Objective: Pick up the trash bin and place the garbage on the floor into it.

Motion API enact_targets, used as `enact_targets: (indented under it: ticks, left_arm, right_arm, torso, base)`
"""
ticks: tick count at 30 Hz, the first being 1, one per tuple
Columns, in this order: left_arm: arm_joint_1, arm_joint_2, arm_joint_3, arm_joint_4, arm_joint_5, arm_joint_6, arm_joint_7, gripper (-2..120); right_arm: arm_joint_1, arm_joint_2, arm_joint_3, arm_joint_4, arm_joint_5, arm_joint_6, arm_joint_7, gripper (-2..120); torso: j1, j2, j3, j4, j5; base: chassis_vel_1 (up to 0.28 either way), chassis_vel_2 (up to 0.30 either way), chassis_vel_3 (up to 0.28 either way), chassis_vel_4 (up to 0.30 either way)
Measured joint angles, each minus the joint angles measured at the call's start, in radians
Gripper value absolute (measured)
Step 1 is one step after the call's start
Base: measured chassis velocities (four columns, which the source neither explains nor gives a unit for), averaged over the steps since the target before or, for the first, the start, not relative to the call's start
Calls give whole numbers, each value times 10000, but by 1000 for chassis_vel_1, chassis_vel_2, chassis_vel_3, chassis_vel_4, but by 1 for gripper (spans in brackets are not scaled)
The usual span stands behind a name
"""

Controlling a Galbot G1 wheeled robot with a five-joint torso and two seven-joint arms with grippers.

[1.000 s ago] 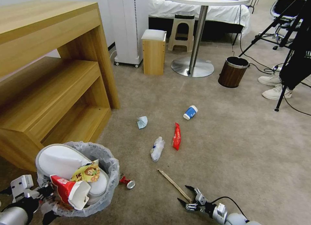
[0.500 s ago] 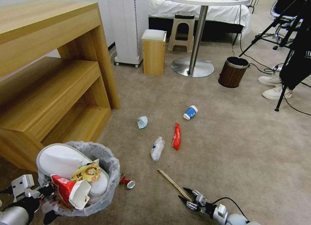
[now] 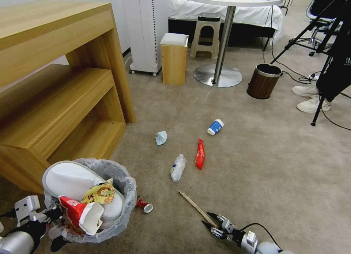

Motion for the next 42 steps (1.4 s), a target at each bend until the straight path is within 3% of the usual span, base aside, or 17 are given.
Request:
enact_targets:
  ticks: [7,27,42]
  left_arm:
    - [-15,6,2,0,-2,-9,-14,0]
    - [-122,-12,169,0,84,-28,-57,0]
    - [-184,0,322,0,185,-29,-45,0]
  right_arm:
    - [-23,4,68,0,-13,0,8,18]
    - [-32,-272,296,255,-89,-24,48,17]
    - [-311,-591,949,652,-108,-55,73,0]
  torso:
    - [0,0,0,-1,-2]
    - [0,0,1,-2,-2]
    - [0,0,1,-2,-2]
  base:
    - [0,0,0,0]
    - [0,0,0,0]
    - [0,0,0,0]
